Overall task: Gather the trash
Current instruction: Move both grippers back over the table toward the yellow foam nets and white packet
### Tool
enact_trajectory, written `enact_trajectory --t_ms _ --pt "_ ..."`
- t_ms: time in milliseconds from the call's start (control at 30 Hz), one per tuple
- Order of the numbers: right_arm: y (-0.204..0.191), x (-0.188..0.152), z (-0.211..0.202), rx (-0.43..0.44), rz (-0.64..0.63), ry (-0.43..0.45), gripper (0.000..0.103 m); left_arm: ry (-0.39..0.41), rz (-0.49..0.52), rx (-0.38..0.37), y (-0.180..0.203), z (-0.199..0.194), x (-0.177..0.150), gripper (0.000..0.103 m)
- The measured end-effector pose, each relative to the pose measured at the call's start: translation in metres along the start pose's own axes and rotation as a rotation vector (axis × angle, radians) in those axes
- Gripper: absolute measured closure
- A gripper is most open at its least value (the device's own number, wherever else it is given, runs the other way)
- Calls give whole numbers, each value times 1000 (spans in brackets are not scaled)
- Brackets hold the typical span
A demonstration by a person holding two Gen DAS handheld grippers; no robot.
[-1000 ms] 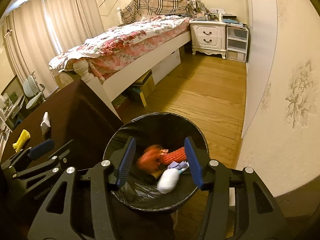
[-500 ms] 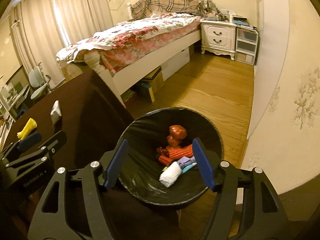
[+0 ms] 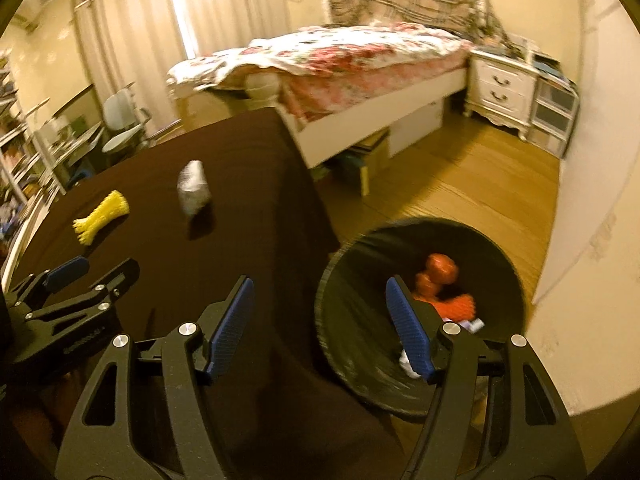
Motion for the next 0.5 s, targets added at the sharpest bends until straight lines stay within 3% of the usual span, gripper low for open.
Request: enact_trajectory --t_ms 500 --pt "-79 35 62 82 -111 -45 36 -38 -109 130 -91 19 -6 22"
Point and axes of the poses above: each gripper's, at about its wrist camera, not at the fingertips, and z roughly the way its jaws point, y to its right, x to its top, the point moved 10 cm from there along z, roughly the way its jaws point, and after that the axes turned 5 degrees about z, right-handed, at the moved point
